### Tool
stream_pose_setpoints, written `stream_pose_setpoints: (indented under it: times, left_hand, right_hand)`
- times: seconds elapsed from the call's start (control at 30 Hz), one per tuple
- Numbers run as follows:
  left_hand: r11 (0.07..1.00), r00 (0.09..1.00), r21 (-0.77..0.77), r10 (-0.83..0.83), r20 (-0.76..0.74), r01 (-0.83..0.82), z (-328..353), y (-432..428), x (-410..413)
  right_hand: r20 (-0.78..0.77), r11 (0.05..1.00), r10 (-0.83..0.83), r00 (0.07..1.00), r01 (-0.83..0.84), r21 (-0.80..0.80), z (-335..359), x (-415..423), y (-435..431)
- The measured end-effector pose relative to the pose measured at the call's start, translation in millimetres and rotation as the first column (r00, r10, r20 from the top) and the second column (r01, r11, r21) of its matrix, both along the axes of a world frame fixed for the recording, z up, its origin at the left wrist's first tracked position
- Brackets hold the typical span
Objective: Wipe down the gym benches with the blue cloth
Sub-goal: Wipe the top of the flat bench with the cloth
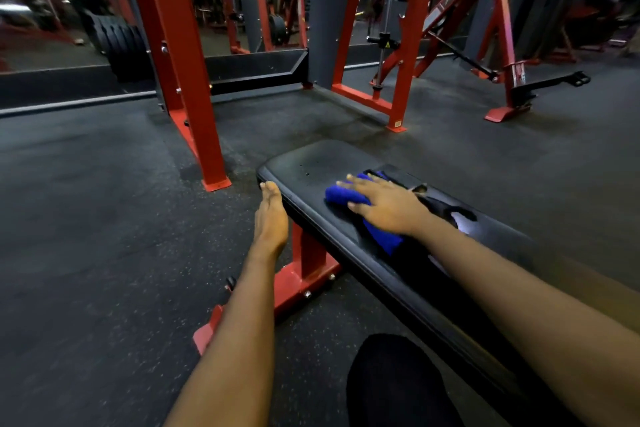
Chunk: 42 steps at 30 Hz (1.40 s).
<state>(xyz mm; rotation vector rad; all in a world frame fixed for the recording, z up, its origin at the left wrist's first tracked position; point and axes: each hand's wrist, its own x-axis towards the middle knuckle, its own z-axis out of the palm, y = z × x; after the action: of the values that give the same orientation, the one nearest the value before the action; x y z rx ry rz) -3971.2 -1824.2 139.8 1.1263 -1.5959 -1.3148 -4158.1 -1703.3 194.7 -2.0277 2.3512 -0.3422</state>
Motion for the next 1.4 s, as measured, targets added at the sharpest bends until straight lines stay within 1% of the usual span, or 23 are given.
stream_pose_setpoints:
  times: [0.1,0.13,0.17,0.23,0.3,0.37,0.4,0.47,0.57,0.63,0.67,0.77,0.83,0.9,0.97,1.07,1.13,1.2,1.27,1.33,1.4]
  left_hand:
    - [0.999,0.999,-0.031,-0.019,-0.042,0.017,-7,-1,3]
    - [0.999,0.998,-0.031,-0.028,-0.057,0.026,-9,-2,3]
    - [0.999,0.997,-0.026,-0.032,-0.069,0.031,-11,-4,4]
    - [0.999,0.994,-0.027,-0.034,-0.1,0.031,-12,-9,6]
    - [0.998,0.986,-0.013,-0.063,-0.151,0.062,-14,-13,7]
    - [0.996,0.979,0.006,-0.084,-0.186,0.086,-15,-17,9]
    - [0.996,0.978,0.018,-0.086,-0.189,0.091,-15,-17,12]
    - [0.995,0.978,0.025,-0.093,-0.189,0.1,-13,-19,13]
    - [0.995,0.978,0.017,-0.088,-0.191,0.093,-14,-16,12]
    - [0.995,0.98,0.014,-0.091,-0.177,0.095,-16,-14,10]
    - [0.995,0.98,0.017,-0.089,-0.175,0.093,-16,-15,8]
    - [0.996,0.979,0.02,-0.077,-0.189,0.083,-16,-16,7]
    - [0.997,0.979,0.029,-0.067,-0.194,0.074,-14,-16,7]
    - [0.998,0.979,0.034,-0.047,-0.2,0.055,-12,-12,7]
    - [0.999,0.982,0.038,-0.031,-0.187,0.039,-9,-11,6]
    - [1.0,0.988,0.018,0.005,-0.156,-0.002,-8,-8,1]
    - [0.999,0.99,0.006,0.039,-0.138,-0.038,-8,-2,-3]
    - [0.998,0.991,-0.001,0.064,-0.117,-0.065,-9,0,-7]
    - [0.997,0.993,-0.011,0.076,-0.089,-0.077,-9,1,-10]
    - [0.996,0.993,0.006,0.092,-0.069,-0.092,-9,2,-11]
    - [0.993,0.992,0.004,0.117,-0.052,-0.117,-7,4,-13]
  right_hand:
    - [0.008,0.972,0.234,0.972,-0.234,-0.026,4,20,63]
    - [0.009,0.96,0.28,0.96,-0.279,-0.033,2,26,79]
    - [0.011,0.957,0.289,0.957,-0.289,-0.024,2,28,84]
    - [-0.032,0.971,0.241,0.97,-0.241,0.012,4,31,65]
    - [-0.044,0.987,0.159,0.986,-0.157,0.042,4,36,22]
    - [-0.033,0.992,0.097,0.995,-0.094,0.08,3,41,-15]
    - [-0.023,0.994,0.086,0.996,-0.084,0.073,2,42,-24]
    - [-0.029,0.995,0.093,0.995,-0.092,0.036,-2,40,-15]
    - [-0.028,0.978,0.207,0.978,-0.207,-0.006,-2,43,40]
    - [-0.017,0.97,0.241,0.97,-0.241,0.005,-2,45,74]
    - [-0.027,0.972,0.236,0.971,-0.235,0.017,-2,44,77]
    - [-0.058,0.983,0.182,0.982,-0.18,0.04,0,46,39]
    - [-0.029,0.991,0.126,0.992,-0.125,0.05,3,50,-2]
    - [-0.008,0.996,0.082,0.997,-0.081,0.047,2,53,-24]
    - [-0.015,0.996,0.083,0.996,-0.083,0.019,0,51,-12]
    - [0.013,0.986,0.165,0.986,-0.165,-0.037,-3,40,46]
    - [0.053,0.985,0.172,0.984,-0.171,-0.023,-3,31,73]
    - [0.038,0.989,0.147,0.988,-0.147,0.002,-4,24,62]
    - [0.017,0.996,0.086,0.996,-0.086,0.022,-2,18,25]
    - [0.024,0.999,0.008,1.0,-0.009,0.048,3,17,-9]
    - [0.039,0.999,-0.026,0.999,0.024,0.045,4,16,-21]
